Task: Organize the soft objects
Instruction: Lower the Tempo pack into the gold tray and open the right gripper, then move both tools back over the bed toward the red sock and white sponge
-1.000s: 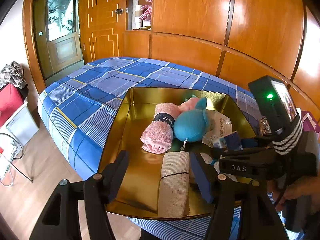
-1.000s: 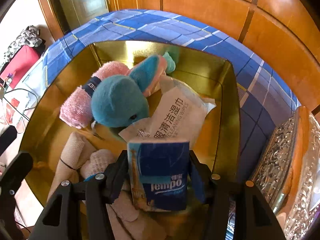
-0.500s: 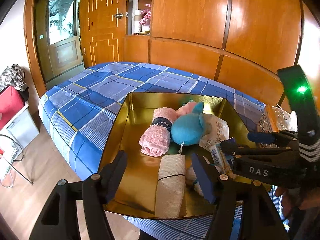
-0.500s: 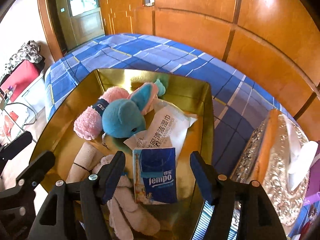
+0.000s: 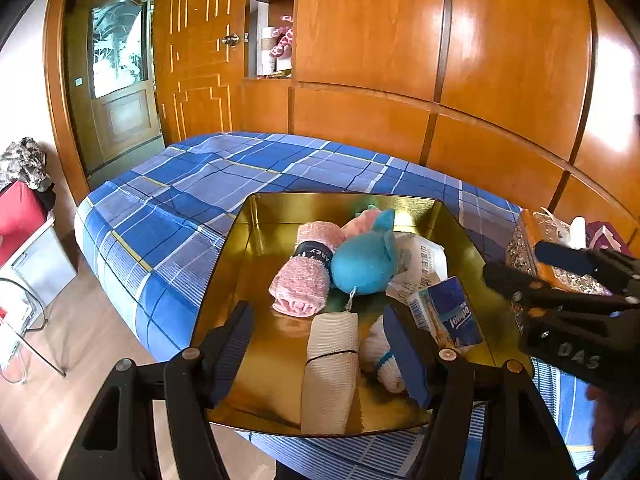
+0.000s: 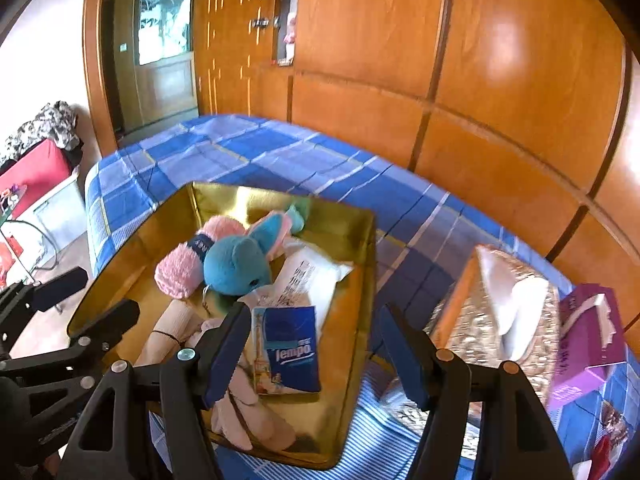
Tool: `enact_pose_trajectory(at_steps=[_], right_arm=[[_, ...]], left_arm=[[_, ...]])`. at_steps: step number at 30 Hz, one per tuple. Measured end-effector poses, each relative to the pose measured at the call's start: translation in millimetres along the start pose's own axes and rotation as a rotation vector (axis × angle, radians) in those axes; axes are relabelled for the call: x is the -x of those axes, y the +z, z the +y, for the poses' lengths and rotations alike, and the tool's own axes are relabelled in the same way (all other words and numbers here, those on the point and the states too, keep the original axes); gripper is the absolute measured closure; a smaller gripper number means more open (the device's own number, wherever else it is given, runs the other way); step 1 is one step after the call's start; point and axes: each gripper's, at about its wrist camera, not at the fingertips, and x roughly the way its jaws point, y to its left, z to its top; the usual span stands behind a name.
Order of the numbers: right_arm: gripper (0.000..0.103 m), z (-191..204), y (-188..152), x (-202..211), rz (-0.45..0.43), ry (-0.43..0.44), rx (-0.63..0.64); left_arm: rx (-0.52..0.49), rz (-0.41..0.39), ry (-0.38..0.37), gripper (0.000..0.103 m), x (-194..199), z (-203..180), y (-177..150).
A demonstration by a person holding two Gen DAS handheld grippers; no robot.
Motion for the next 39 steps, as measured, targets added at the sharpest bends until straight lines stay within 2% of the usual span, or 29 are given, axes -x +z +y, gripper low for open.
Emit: enact_pose_trajectory(at_steps=[8, 18, 29, 35, 39], right_arm=[[0.035, -21.4, -1.7, 34.2, -0.084, -0.039, -0.042], [0.035, -79.7, -13.6, 71.2, -0.136, -0.132, -0.147], [0.035, -181.8, -51.7, 115.4, -0.16, -0.333, -0.314], [0.035, -239.6, -82.5, 137.5, -0.136, -0.449, -0.424], [0.035, -283.5, -114.1, 153.7, -0.103, -0.516, -0.54]], left_arm=[[-0.028, -0.017, -0.016, 0.036, 6.3, -9.3, -0.5], [-0.07, -0.034, -0.039, 0.036, 12.3, -21.9, -1.5], [-0.161, -0.039, -0.119, 0.036, 21.6, -48.5, -7.1], [-0.219, -0.032, -0.174, 0.035, 29.4, -67.2, -10.2], [-0.264, -0.02, -0.224, 0.036, 34.1, -82.7, -12.6]])
